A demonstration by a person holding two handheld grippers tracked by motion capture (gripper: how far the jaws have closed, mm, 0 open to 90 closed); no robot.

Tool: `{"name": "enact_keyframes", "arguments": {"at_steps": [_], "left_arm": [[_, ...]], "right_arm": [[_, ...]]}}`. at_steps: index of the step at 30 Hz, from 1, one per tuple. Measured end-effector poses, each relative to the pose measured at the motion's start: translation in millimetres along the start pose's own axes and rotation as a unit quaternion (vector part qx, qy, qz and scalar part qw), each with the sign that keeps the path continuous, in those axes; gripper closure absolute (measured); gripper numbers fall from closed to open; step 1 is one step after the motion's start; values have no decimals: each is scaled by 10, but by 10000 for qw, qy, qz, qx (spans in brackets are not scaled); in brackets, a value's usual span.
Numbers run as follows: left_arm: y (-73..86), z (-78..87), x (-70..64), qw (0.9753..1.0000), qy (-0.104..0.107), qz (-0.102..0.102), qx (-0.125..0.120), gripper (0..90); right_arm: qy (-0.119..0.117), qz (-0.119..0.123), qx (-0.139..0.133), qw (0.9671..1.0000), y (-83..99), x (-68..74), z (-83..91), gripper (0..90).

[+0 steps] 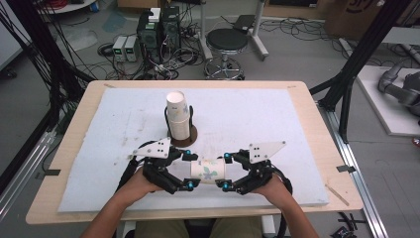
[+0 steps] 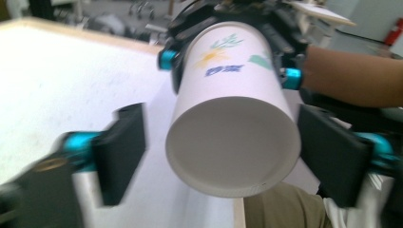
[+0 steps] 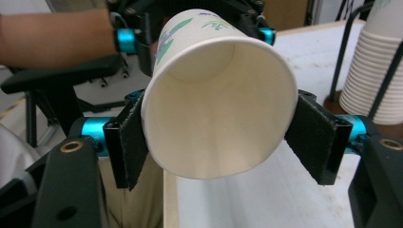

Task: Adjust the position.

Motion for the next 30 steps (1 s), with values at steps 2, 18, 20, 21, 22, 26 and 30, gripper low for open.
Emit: {"name": "enact_keyframes", "arguments": {"at_steps": [2, 18, 20, 21, 22, 26, 30], "left_arm": [[11, -7, 11, 9998, -162, 38, 99, 155], [-67, 2, -44, 9963, -331, -345, 712, 156], [-76, -1, -45, 9959, -317, -367, 763, 156], [-76, -1, -45, 9959, -317, -367, 763, 157], [-80, -5, -42, 9951, -332, -402, 836, 157], [-84, -17, -41, 9936, -334, -462, 979, 157], [-89, -34, -50, 9926, -301, -504, 1066, 159]], "right_arm": [[-33, -22, 50, 10000, 10, 0, 10, 290], [439, 432, 1364, 9887, -131, -23, 23, 291], [463, 511, 1526, 9859, -162, -26, 19, 291], [482, 568, 1608, 9842, -178, -28, 15, 291], [485, 615, 1726, 9819, -196, -27, 10, 291], [524, 758, 2049, 9744, -246, -31, -14, 291], [500, 890, 2285, 9682, -311, -21, -45, 291]]}}
Point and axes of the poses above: each handheld gripper's, and its own axes: z roughly backward along the jaws, y roughly out of its underside, x roughly to its left, the point moved 6 cm from there along -z, roughly forward along the jaws, and after that the axes turned 2 degrees about x, right-handed, at the moved point
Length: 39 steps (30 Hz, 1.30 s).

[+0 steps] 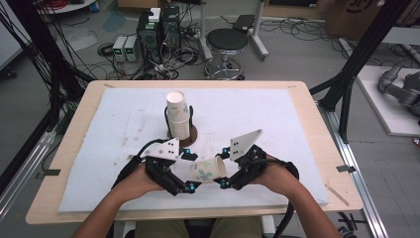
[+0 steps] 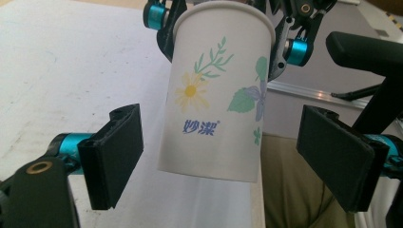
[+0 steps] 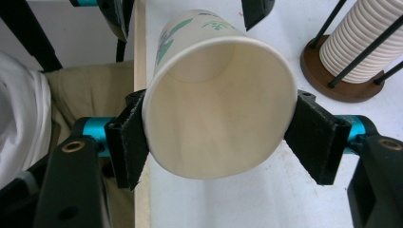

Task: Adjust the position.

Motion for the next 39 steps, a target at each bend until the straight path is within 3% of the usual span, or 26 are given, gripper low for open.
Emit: {"name": "enact_keyframes", "arguments": {"at_steps": [5, 14, 22, 39], "left_arm": [[5, -19, -15, 9999, 66, -97, 116, 159], [15, -68, -6, 9993, 4, -119, 359, 170], [32, -126, 8, 9981, -10, -165, 595, 179], [58, -226, 8, 9964, 112, -143, 826, 242]], "right_arm": [[10, 152, 272, 9995, -67, -3, 6, 291], [-10, 282, 693, 9972, -156, 18, -4, 291], [33, 497, 1215, 9913, -226, 12, -17, 291], [-69, 666, 1656, 9839, -275, 45, -104, 291]]}}
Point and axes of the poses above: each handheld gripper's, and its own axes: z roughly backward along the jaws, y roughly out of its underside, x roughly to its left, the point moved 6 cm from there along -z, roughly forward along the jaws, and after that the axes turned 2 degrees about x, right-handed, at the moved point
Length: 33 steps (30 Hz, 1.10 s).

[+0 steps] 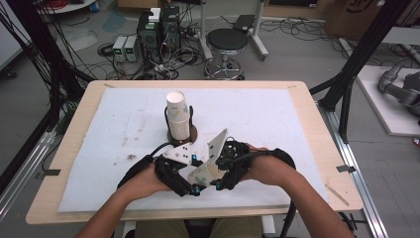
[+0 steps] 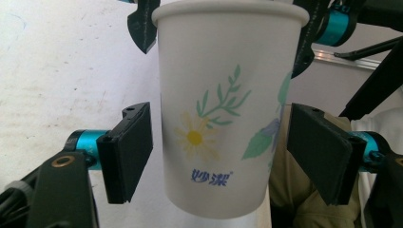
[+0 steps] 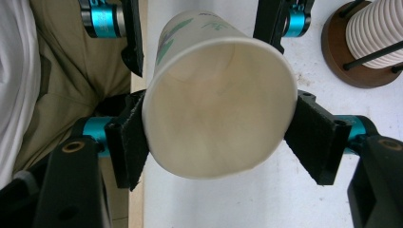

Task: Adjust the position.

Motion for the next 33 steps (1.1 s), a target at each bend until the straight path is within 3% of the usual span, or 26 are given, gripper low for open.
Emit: {"name": "enact_keyframes", "arguments": {"at_steps": [11, 22, 33], "left_arm": [[6, -47, -11, 9999, 83, 17, 131, 338], [20, -57, -19, 9997, 106, -78, 196, 364], [81, -12, 9, 9998, 153, 75, -39, 362]], "right_arm": [[-54, 85, 179, 9998, -30, 21, -43, 290], [-171, 94, 171, 9997, -48, 27, -54, 301], [-288, -199, -600, 9976, -16, -7, 55, 253]]}}
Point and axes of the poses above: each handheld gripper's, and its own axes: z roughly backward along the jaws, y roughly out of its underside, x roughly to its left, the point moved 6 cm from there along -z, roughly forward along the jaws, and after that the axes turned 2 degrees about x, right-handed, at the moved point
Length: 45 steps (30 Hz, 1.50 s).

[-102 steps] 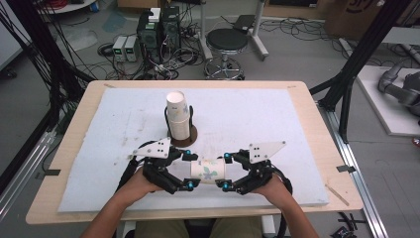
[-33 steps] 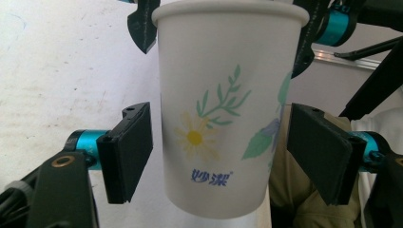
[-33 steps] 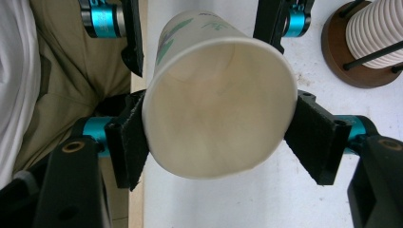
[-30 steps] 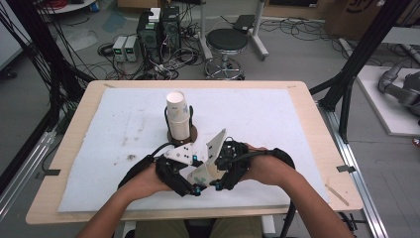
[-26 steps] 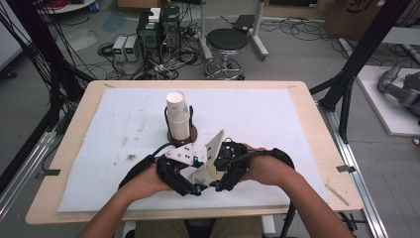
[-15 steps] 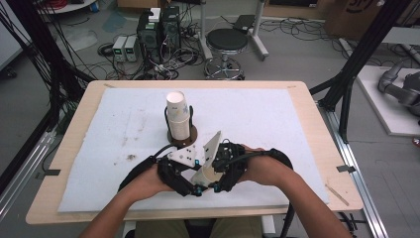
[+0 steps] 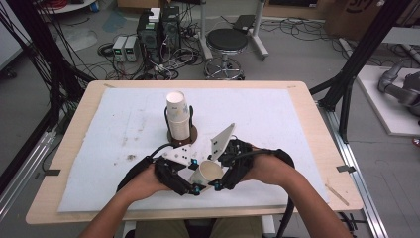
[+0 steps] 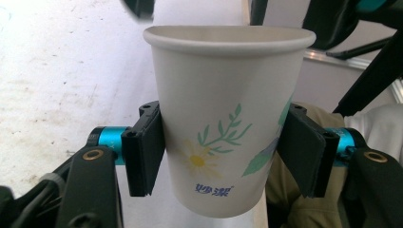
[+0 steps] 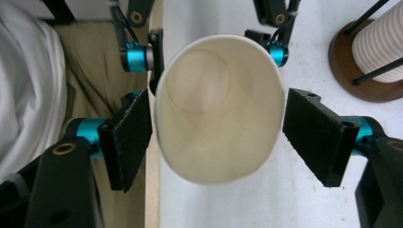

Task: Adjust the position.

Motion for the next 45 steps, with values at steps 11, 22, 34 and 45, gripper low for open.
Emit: {"name": "enact_keyframes", "arguments": {"at_steps": [11, 22, 34, 45], "left_arm": [[260, 171, 98, 9964, -375, 419, -639, 347], [575, 419, 222, 9838, -887, 803, -1337, 335], [745, 700, 317, 9598, -1393, 984, -2230, 335], [873, 900, 370, 9385, -1844, 987, -2746, 331]], "right_arm": [[337, -726, -1317, 9880, 164, -79, 245, 204], [1255, -1793, -2365, 9467, 732, -202, 227, 203], [2104, -2409, -2774, 9060, 1251, -180, 209, 199], [2342, -2653, -2592, 8987, 1519, -154, 112, 199]]}}
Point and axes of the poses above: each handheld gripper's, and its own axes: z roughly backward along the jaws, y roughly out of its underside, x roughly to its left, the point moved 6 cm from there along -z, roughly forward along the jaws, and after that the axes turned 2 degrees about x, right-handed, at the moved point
